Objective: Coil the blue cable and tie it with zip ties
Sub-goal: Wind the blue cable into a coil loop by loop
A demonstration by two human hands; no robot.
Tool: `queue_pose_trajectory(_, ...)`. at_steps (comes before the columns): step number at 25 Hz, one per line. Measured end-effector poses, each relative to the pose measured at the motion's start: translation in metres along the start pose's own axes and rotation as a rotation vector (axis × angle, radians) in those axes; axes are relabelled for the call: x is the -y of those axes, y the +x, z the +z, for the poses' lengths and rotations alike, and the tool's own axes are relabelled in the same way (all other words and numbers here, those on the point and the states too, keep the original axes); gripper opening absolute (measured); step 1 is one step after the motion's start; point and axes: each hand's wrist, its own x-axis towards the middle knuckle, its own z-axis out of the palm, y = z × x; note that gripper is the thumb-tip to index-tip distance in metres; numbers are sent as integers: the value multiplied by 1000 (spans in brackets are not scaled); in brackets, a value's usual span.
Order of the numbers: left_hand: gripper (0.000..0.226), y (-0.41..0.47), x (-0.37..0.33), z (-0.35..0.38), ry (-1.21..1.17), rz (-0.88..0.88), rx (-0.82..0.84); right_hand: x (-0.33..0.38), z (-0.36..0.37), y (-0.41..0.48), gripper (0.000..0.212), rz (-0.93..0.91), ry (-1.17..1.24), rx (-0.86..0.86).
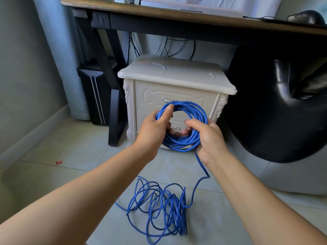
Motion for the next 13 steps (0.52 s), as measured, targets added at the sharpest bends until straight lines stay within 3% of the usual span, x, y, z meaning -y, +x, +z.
queue_pose_trajectory(3,43,1,-4,-9,155,-61,72,-1,-5,6,13,-15,-97,-50)
queue_pose_trajectory(7,77,4,-2,-20,-132,-343,475,5,-6,12,16,50,132,-108)
queue_pose_trajectory(10,62,4,13,-14,-227,-419,605,9,-10,15,28,115,316,-207)
queue_pose_trajectory(13,66,0,25,-5,-163,-422,722,13,-15,17,37,150,430,-273)
